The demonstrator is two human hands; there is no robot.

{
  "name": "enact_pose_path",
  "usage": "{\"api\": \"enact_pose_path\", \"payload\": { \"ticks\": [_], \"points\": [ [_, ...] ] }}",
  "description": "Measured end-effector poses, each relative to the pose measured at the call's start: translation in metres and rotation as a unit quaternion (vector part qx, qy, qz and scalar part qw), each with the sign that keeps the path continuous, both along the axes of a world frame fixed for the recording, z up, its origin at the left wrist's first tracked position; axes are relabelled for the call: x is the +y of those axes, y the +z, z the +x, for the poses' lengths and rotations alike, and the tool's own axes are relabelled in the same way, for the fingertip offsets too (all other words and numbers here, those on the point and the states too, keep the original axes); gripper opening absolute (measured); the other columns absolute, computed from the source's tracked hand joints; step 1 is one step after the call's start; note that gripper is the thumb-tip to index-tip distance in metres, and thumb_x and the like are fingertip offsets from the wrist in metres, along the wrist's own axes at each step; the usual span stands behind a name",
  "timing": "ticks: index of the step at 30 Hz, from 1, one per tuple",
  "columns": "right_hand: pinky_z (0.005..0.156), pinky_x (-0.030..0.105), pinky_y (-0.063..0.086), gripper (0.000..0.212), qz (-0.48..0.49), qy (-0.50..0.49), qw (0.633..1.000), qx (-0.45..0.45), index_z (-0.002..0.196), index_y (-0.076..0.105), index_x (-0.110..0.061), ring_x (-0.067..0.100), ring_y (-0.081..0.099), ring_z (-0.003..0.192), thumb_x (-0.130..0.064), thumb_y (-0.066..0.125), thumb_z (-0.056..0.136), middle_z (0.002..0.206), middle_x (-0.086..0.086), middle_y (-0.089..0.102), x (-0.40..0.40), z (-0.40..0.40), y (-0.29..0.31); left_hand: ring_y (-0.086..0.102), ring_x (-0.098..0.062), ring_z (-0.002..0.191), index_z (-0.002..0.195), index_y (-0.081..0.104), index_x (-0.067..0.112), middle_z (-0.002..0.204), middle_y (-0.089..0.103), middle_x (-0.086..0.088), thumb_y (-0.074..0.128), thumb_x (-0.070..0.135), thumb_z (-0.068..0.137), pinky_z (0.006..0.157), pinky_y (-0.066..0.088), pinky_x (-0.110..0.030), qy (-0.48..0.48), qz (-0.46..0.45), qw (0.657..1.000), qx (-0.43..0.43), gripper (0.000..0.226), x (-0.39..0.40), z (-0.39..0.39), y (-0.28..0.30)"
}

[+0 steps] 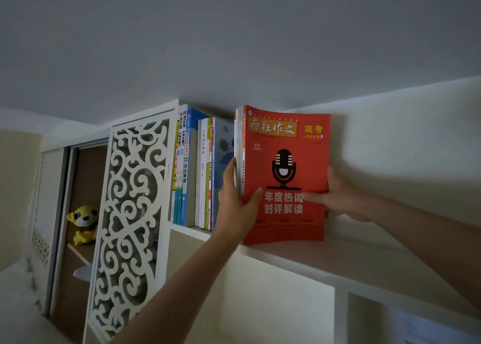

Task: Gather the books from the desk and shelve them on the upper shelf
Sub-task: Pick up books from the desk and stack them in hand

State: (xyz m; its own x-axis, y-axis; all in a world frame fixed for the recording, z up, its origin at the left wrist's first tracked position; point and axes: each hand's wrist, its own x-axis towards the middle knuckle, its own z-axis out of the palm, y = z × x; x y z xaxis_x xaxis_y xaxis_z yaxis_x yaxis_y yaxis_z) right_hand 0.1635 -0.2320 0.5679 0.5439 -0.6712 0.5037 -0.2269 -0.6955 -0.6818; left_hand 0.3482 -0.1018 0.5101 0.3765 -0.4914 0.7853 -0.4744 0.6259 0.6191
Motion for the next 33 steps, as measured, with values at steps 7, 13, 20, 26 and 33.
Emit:
{"api": "enact_pose_path", "payload": {
  "ticks": [7,13,20,26,33],
  "points": [
    [0.086,0.058,0.053,0.072,0.044,0.037,0.998,0.037,0.135,0.028,-0.045,0.02,0.063,0.108,-0.018,0.072,0.086,0.121,-0.008,0.064,-0.025,0.051,0.013,0.057,-0.002,0.115,0.15,0.009,0.037,0.131,0.048,0.003,0.065,0.01,0.086,0.08,0.057,-0.023,-0.081,0.062,0.989,-0.104,0.09,0.021,0.054,-0.003],
    [0.083,0.052,0.057,0.059,0.019,0.06,0.998,0.009,0.126,0.043,-0.038,0.018,0.066,0.106,-0.011,0.074,0.083,0.117,-0.004,0.068,-0.038,0.075,0.008,0.048,-0.017,0.125,0.151,0.008,0.039,0.138,0.038,0.003,0.073,0.029,0.079,0.092,0.054,-0.047,0.077,0.09,0.983,-0.14,0.098,0.012,0.072,-0.001],
    [0.061,0.035,0.049,0.088,-0.209,-0.189,0.957,0.073,0.125,0.034,-0.005,0.027,0.062,0.084,-0.042,0.087,0.065,0.088,0.005,0.058,-0.015,0.082,0.019,0.042,-0.017,0.128,0.147,0.034,0.023,0.141,0.037,0.0,0.078,0.034,0.074,0.104,0.044,-0.036,0.247,0.048,0.953,-0.17,0.086,0.019,0.06,-0.004],
    [0.104,0.031,0.043,0.133,-0.098,0.054,0.969,0.218,0.145,-0.014,-0.052,0.011,0.04,0.136,-0.083,0.071,0.048,0.154,-0.019,0.028,0.046,0.084,0.011,0.019,-0.005,0.142,0.15,0.023,0.032,0.157,0.016,0.017,0.076,0.024,0.077,0.112,0.025,-0.03,0.222,0.052,0.918,-0.324,0.09,0.026,0.08,-0.018],
    [0.103,0.035,0.047,0.13,-0.201,0.028,0.962,0.184,0.142,-0.026,-0.05,0.02,0.054,0.123,-0.058,0.079,0.066,0.15,0.003,0.04,0.048,0.117,-0.014,0.034,-0.017,0.124,0.149,0.029,0.025,0.155,0.023,0.015,0.068,0.05,0.068,0.1,0.046,-0.044,0.293,0.012,0.872,-0.392,0.093,0.017,0.102,-0.018]
  ]
}}
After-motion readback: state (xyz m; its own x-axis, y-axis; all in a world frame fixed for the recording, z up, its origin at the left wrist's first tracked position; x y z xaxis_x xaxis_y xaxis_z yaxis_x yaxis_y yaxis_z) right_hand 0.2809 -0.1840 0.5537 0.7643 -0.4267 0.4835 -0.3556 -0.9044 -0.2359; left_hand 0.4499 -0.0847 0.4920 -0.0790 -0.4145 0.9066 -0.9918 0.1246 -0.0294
